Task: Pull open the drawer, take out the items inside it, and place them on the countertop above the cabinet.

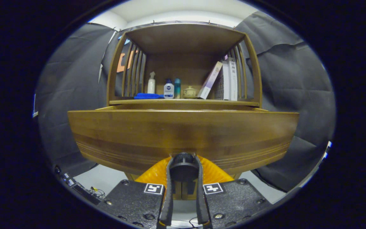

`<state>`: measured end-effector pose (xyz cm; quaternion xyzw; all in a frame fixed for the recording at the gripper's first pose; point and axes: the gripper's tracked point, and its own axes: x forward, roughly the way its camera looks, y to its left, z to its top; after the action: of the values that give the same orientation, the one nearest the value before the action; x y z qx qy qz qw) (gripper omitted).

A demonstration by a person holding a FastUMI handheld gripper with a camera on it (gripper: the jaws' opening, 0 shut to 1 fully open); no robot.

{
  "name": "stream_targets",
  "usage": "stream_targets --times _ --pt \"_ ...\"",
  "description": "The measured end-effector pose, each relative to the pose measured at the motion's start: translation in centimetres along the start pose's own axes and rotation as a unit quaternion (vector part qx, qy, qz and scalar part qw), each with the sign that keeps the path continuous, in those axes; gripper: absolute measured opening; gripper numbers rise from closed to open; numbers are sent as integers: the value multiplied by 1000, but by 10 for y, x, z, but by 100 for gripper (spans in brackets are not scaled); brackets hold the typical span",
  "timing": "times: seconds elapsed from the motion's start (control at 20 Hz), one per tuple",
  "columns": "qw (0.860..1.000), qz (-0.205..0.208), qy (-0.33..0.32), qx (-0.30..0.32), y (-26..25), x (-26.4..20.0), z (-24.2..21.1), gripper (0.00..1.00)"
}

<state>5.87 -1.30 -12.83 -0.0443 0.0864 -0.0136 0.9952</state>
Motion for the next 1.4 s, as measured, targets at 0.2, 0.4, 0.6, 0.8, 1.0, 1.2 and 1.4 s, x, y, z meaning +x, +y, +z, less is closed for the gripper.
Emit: stream_targets --times 0.2,0.4,0.6,0.8,1.0,1.2,1.4 --pt "1000 0 2 -1 2 -14 -6 32" --pt "1000 3 5 -2 4 -26 -10 32" --pt "1000 2 10 2 5 -35 -12 33" --pt "1000 3 15 3 5 -38 -14 33" --pt "1000 5 17 6 6 -41 -16 32" --pt "1000 5 14 7 7 -43 -17 32" --pt "1000 4 10 -4 7 -44 -17 32"
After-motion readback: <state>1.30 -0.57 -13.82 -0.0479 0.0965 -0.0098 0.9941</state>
